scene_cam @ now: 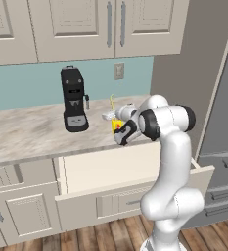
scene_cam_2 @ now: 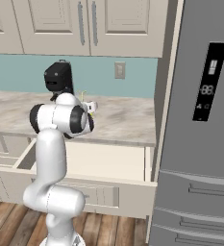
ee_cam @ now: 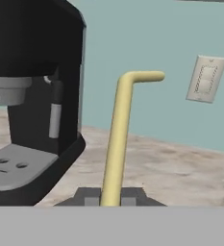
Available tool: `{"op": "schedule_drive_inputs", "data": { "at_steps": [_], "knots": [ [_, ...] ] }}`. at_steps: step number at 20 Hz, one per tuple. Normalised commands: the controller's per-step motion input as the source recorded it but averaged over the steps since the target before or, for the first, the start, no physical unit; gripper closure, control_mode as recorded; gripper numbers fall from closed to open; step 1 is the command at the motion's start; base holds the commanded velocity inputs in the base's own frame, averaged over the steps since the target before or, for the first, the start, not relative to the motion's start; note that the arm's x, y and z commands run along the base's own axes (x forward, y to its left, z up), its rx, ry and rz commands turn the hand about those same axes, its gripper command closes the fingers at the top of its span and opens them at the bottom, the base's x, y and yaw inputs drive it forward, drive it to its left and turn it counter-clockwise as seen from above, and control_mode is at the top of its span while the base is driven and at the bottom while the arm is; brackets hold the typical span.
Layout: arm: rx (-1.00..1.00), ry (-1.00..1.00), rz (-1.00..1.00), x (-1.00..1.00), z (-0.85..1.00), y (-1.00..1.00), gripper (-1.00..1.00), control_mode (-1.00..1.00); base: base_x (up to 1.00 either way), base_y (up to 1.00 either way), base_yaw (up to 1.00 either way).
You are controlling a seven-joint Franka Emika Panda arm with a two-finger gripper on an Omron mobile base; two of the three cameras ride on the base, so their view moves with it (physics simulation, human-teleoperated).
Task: Pick up the straw from the right drawer and put it inside the smoothie cup.
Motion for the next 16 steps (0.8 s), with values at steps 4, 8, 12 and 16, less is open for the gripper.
{"op": "schedule_drive_inputs", "data": {
  "at_steps": [4, 8, 12, 16],
  "knots": [
    [0.00, -0.18, 0.00, 0.00, -0.14, -0.09, 1.00, -1.00, 0.00, 0.00, 0.00],
    [0.00, -0.26, 0.00, 0.00, -0.20, -0.12, 1.00, -1.00, 0.00, 0.00, 0.00],
    [0.00, -0.26, 0.00, -0.01, -0.20, -0.11, 1.00, -1.00, 0.00, 0.00, 0.00],
    [0.00, -0.23, 0.00, -0.11, -0.11, -0.01, -1.00, -1.00, 0.00, 0.00, 0.00]
  ]
}}
